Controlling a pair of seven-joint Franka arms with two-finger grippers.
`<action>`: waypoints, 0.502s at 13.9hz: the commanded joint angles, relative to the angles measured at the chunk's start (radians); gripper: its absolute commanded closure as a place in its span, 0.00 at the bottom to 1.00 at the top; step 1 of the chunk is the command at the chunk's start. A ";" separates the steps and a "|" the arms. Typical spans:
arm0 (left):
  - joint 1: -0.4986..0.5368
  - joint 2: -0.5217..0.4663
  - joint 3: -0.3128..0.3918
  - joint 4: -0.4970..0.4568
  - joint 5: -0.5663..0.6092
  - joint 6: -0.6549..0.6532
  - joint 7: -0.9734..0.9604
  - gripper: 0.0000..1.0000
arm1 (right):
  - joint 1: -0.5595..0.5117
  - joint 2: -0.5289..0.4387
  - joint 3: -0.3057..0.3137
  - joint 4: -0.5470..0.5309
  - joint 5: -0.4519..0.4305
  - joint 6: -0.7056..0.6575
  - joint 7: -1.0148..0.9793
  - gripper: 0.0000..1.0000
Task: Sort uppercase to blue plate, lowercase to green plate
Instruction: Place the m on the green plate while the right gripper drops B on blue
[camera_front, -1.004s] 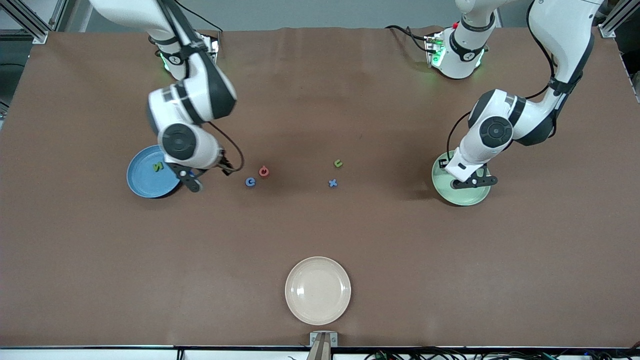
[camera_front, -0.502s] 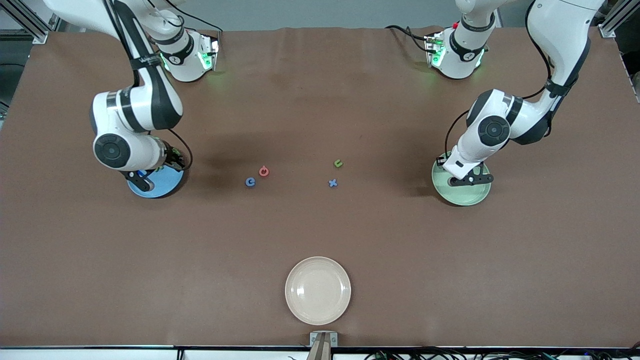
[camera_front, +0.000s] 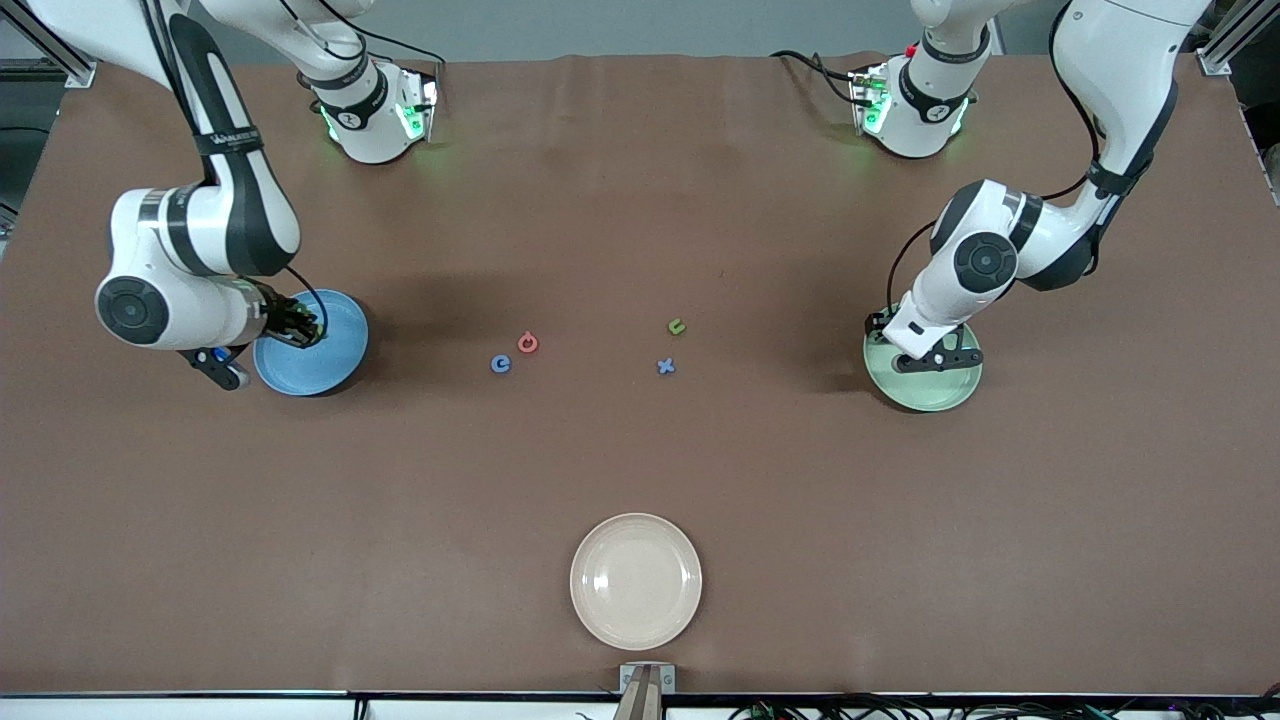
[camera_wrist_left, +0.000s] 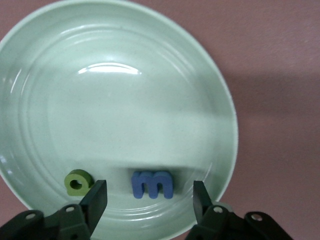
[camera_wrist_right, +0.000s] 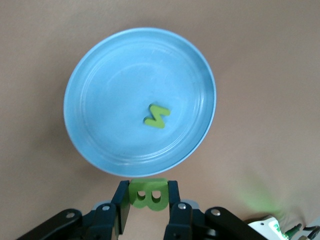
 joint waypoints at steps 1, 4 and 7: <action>0.009 -0.032 -0.062 0.027 0.015 -0.004 -0.022 0.00 | -0.027 -0.020 0.021 -0.022 -0.020 0.012 -0.015 0.13; -0.006 -0.016 -0.136 0.093 0.014 -0.005 -0.124 0.00 | -0.021 -0.030 0.021 -0.022 -0.020 0.006 -0.015 0.00; -0.048 0.013 -0.191 0.156 0.014 -0.005 -0.276 0.00 | -0.012 -0.048 0.027 -0.034 -0.017 0.012 -0.002 0.00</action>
